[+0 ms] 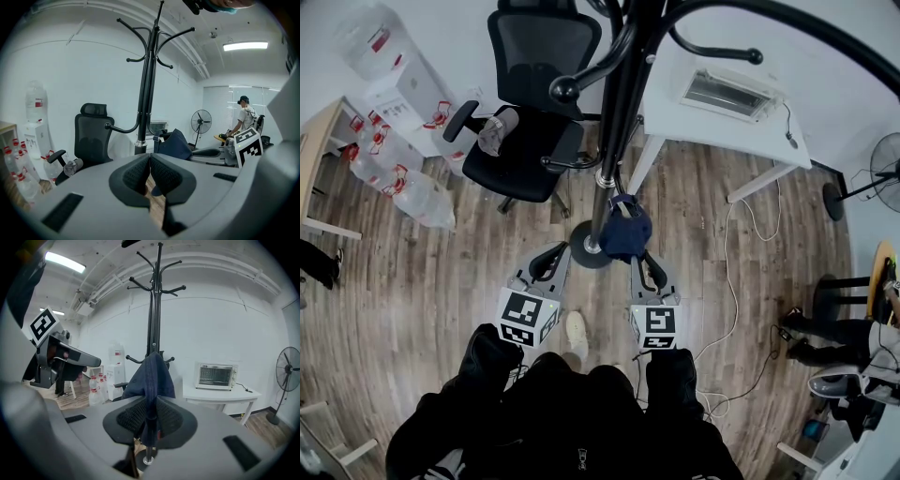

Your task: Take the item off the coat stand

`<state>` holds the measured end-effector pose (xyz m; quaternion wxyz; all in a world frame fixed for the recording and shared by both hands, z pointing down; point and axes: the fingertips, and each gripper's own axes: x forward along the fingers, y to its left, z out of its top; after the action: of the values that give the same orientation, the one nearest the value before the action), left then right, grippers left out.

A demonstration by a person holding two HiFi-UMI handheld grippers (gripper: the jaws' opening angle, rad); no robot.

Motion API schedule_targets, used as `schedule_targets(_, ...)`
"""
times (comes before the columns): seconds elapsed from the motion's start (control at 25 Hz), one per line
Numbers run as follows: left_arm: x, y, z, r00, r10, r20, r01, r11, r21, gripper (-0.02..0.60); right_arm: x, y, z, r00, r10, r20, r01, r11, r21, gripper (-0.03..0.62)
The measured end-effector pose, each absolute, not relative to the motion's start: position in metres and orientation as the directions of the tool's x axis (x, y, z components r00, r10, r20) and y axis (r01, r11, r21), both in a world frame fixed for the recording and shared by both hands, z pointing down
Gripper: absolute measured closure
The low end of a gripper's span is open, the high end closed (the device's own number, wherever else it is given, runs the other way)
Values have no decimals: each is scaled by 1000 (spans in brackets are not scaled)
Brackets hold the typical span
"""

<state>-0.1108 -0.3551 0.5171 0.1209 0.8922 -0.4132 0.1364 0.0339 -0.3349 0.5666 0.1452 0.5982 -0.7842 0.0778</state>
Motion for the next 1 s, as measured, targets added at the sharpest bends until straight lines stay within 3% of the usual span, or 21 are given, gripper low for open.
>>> schedule_targets(1.0,-113,-331,471,611,-748,261,-784,-616,71,558,41,-308,477,-250,-954,166,-958,268,102,523)
